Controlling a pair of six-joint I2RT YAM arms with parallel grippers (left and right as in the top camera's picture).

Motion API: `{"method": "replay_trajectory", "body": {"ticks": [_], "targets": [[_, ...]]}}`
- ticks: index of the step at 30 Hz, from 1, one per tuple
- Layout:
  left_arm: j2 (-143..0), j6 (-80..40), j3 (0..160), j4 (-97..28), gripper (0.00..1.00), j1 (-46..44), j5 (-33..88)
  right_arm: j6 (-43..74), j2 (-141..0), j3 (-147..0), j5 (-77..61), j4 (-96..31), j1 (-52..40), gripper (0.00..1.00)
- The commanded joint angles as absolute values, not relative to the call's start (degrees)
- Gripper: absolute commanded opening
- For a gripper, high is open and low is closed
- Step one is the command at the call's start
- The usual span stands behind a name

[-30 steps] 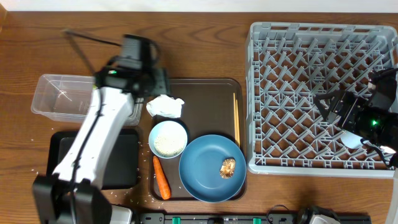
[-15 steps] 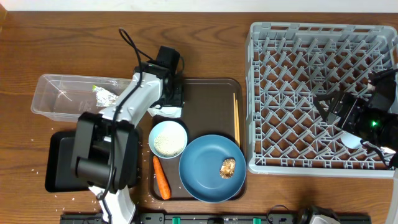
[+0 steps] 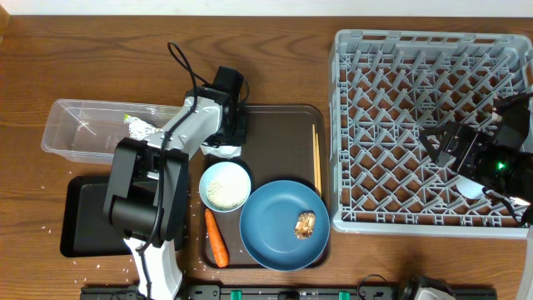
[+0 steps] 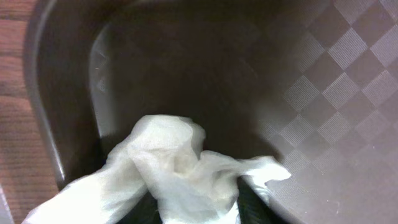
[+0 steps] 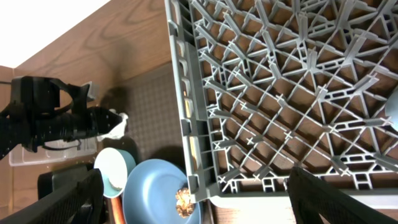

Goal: Sort waste into correct bins and load items into the dishwasher rack
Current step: 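Carry tissue with left gripper and drop it into clear bin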

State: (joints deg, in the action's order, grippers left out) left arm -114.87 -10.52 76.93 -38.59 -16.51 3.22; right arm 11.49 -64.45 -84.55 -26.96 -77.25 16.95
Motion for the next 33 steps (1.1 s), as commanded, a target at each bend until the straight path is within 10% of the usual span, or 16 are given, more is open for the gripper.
{"method": "replay_trajectory", "body": {"ticks": [1,28,33], "targets": [[-114.3,-10.09,76.77,-39.42,0.06,-16.49,4.1,10.63,-64.51,-84.14,-26.76,-77.67,16.43,0.88],[-90.65,-9.85,79.96,-49.93,0.06,-1.96,-9.54,10.66,-64.51,-84.14,-26.79,-76.23,16.43,0.89],[-94.0,-9.72,79.99,-49.23,0.28,-1.52,-9.63,10.63,-64.51,-84.14,-27.03,-76.64,16.43,0.89]]}}
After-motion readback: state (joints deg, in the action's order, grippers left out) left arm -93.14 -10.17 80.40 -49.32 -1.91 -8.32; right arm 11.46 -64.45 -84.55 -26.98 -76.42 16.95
